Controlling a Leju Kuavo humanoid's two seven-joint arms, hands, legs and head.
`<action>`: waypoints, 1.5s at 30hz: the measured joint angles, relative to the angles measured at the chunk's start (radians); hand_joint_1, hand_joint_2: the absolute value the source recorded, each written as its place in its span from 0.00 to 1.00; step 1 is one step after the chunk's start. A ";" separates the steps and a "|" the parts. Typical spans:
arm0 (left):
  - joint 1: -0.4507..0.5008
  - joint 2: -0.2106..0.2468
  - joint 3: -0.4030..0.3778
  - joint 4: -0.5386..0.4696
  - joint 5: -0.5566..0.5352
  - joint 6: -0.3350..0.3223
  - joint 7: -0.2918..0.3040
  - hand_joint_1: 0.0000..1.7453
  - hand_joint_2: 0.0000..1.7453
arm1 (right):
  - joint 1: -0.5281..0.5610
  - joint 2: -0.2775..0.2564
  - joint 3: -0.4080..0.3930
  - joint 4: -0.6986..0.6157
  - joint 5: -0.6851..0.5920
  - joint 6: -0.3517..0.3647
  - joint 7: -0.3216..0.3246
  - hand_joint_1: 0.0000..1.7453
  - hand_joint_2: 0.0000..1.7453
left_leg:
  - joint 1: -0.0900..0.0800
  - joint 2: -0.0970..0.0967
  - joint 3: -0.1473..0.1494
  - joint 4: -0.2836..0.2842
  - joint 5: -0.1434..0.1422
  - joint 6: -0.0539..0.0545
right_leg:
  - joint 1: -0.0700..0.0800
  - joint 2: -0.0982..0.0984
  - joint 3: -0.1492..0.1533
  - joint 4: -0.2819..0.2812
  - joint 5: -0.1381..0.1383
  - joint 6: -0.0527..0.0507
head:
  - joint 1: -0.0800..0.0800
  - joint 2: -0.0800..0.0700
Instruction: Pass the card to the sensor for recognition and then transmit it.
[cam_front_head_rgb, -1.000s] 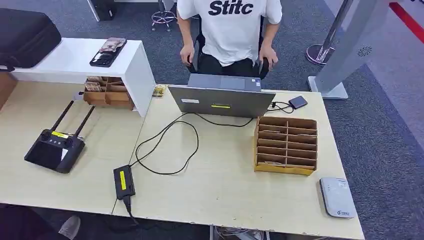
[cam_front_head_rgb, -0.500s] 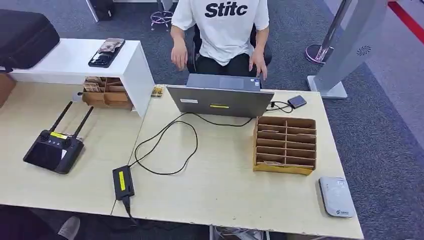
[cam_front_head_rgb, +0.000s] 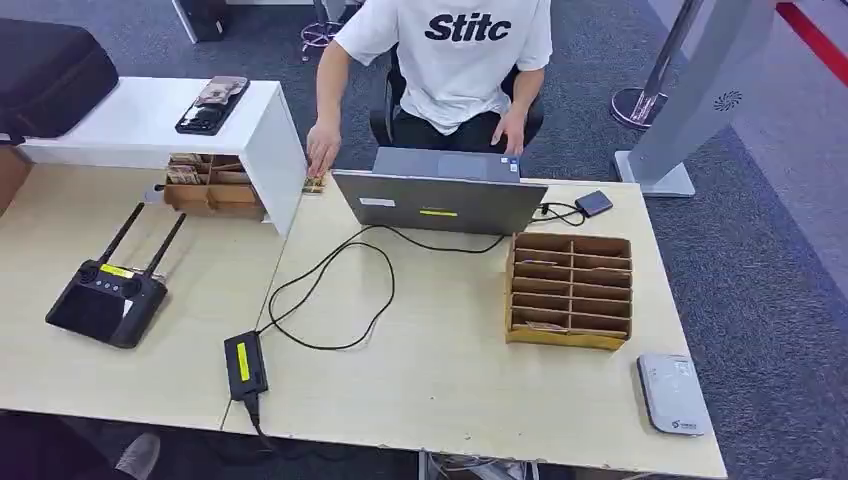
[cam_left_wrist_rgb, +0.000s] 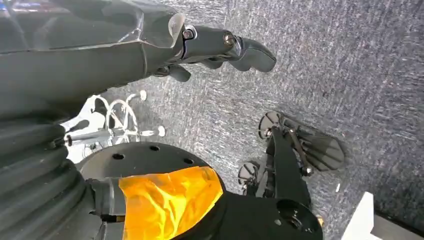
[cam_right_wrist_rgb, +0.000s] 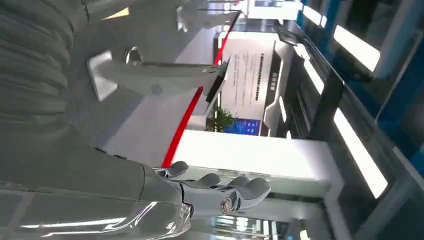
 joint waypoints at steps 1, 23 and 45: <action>0.000 -0.001 0.002 0.000 0.000 0.000 -0.001 0.00 1.00 | 0.013 0.002 0.044 -0.028 0.077 -0.028 0.001 0.00 1.00 | 0.000 0.000 0.000 0.000 0.000 0.000 | 0.001 0.000 0.000 0.000 0.000 0.000 | 0.000 0.000; 0.000 -0.008 0.032 0.000 0.000 -0.023 0.007 0.00 1.00 | 0.078 0.017 0.366 -0.149 0.595 -0.201 0.054 0.00 1.00 | 0.000 0.000 0.000 0.000 0.000 0.000 | 0.001 0.000 0.000 0.000 0.000 0.000 | 0.000 0.000; 0.000 -0.012 0.037 0.000 0.000 -0.043 0.009 0.00 1.00 | 0.066 0.013 0.416 -0.107 0.641 -0.133 0.064 0.00 1.00 | 0.000 0.000 0.000 0.000 0.000 0.000 | 0.001 0.000 0.000 0.000 0.000 0.000 | 0.000 0.000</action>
